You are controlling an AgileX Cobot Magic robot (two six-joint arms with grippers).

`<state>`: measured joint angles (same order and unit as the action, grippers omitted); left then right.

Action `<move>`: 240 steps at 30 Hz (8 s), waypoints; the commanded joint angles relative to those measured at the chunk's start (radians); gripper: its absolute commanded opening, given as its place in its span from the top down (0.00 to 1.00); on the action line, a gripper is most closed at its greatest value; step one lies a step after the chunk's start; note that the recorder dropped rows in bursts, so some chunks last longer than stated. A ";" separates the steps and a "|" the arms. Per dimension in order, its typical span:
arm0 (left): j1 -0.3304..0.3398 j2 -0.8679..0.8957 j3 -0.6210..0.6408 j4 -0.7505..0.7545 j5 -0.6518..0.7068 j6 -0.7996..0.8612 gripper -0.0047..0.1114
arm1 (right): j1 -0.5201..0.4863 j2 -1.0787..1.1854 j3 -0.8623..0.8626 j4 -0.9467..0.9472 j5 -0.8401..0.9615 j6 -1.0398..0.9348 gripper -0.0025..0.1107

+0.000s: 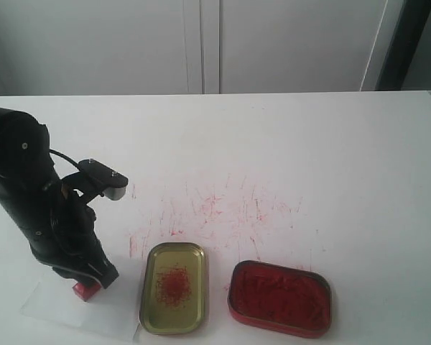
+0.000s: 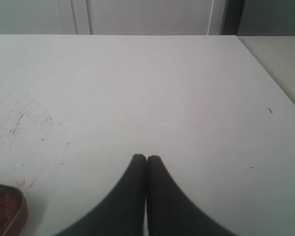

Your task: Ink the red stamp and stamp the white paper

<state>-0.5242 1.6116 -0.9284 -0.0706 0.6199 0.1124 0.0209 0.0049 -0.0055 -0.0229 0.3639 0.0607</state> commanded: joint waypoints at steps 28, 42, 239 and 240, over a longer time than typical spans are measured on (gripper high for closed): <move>0.002 -0.127 -0.005 -0.011 0.012 -0.002 0.96 | 0.002 -0.005 0.005 -0.004 -0.015 0.002 0.98; 0.002 -0.133 -0.166 -0.140 0.056 0.069 0.96 | 0.002 -0.005 0.005 -0.004 -0.015 0.002 0.98; 0.451 -0.216 -0.078 0.091 0.156 -0.206 0.96 | 0.002 -0.005 0.005 -0.004 -0.015 0.026 0.98; 0.451 -0.231 -0.070 0.091 0.185 -0.206 0.96 | 0.002 -0.005 0.005 -0.004 -0.015 0.026 0.98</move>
<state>-0.0701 1.4334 -1.0255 0.0272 0.7324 -0.0874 0.0209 0.0049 -0.0055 -0.0229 0.3639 0.0853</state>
